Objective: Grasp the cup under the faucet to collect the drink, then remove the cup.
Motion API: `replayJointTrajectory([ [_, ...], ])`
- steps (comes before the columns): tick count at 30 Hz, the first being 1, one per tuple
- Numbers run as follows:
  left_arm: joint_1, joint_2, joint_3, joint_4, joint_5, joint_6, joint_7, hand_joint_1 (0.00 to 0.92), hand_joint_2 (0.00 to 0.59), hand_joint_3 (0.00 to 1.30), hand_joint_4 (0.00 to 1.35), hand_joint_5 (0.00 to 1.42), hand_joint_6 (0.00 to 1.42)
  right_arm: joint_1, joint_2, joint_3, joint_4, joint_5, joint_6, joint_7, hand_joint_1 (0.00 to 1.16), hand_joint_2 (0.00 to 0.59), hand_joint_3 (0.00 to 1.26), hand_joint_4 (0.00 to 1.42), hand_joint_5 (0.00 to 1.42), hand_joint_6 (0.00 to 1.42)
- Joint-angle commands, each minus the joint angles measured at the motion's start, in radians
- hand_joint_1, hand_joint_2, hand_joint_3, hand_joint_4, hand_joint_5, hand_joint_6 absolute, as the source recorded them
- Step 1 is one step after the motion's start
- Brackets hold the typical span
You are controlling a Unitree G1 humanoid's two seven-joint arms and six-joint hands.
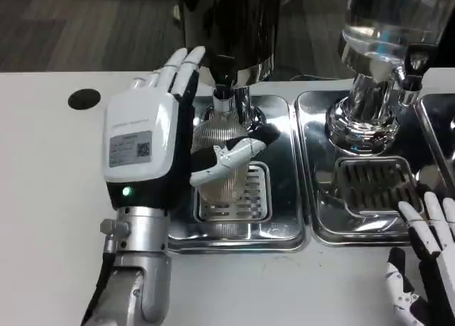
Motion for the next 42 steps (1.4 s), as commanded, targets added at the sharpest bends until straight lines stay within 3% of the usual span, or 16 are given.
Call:
replayJointTrajectory([
  [1,0.006,0.000,-0.002,-0.027,0.025,-0.020,-0.006,0.000,0.038,0.19,0.12,0.28,0.30,0.007,-0.004,-0.005,-0.016,-0.005,-0.001,0.002,0.15,0.554,0.16,0.00,0.00,0.00],
  [4,-0.019,0.001,-0.006,-0.030,0.031,-0.007,-0.057,0.000,0.039,0.11,0.03,0.22,0.25,0.015,-0.003,-0.004,-0.021,-0.007,-0.001,0.000,0.16,0.554,0.16,0.00,0.00,0.00],
  [10,-0.034,-0.008,-0.007,-0.052,0.052,0.011,-0.132,0.000,0.045,0.12,0.01,0.20,0.22,0.028,-0.003,-0.007,-0.022,-0.003,-0.005,-0.004,0.16,0.554,0.16,0.00,0.00,0.00],
  [17,0.005,-0.003,-0.001,-0.087,0.052,0.000,-0.154,0.000,0.048,0.24,0.10,0.30,0.26,0.036,-0.004,-0.007,-0.027,-0.005,-0.012,-0.007,0.16,0.554,0.16,0.00,0.00,0.00],
  [25,0.104,0.013,0.028,-0.139,0.050,-0.048,-0.091,0.000,0.063,0.45,0.38,0.49,0.33,0.030,0.002,0.002,-0.041,-0.018,-0.012,0.000,0.17,0.557,0.16,0.00,0.00,0.00],
  [42,0.168,0.010,0.066,-0.149,0.054,-0.091,-0.068,0.000,0.064,0.49,0.43,0.52,0.34,0.029,0.012,0.009,-0.065,-0.040,-0.001,0.015,0.18,0.564,0.16,0.00,0.00,0.00],
])
